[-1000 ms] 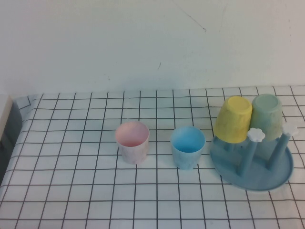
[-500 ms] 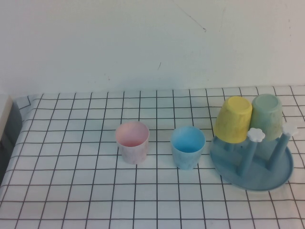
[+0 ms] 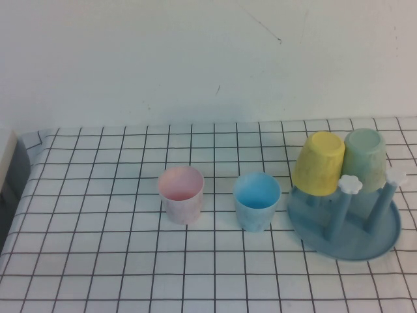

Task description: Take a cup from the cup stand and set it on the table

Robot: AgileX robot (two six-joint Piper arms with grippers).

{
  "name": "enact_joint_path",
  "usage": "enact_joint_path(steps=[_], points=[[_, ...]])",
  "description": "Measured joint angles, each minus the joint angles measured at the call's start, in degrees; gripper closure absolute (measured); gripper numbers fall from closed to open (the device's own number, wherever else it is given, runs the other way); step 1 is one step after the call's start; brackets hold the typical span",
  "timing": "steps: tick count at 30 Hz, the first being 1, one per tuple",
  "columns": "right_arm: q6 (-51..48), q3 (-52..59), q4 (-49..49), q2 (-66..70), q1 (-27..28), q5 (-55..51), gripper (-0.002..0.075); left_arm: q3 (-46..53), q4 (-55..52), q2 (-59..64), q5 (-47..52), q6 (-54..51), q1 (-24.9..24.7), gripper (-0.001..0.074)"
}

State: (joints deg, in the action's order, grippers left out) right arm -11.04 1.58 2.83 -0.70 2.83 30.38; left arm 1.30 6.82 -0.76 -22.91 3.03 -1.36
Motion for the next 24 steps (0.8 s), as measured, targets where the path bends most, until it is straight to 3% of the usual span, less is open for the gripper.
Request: enact_joint_path(steps=[3,11,18,24], points=[[-0.1,-0.5,0.2,0.0,0.0,-1.8,0.0729,0.0,0.4,0.0,-0.5,0.9,0.0,0.0738],[-6.7,-21.1,0.2,4.6,0.0,-41.1,0.0729,-14.3,0.3,0.8,24.8,1.2,0.0,0.0738],[-11.8,-40.1,0.9,24.9,0.0,-65.9,0.0729,-23.7,1.0,11.4,48.2,-4.5,0.0,0.0738],[-25.4,-53.7,6.4,43.3,0.0,-76.4,0.0729,-24.5,6.7,19.3,54.8,-13.8,0.0,0.0738]])
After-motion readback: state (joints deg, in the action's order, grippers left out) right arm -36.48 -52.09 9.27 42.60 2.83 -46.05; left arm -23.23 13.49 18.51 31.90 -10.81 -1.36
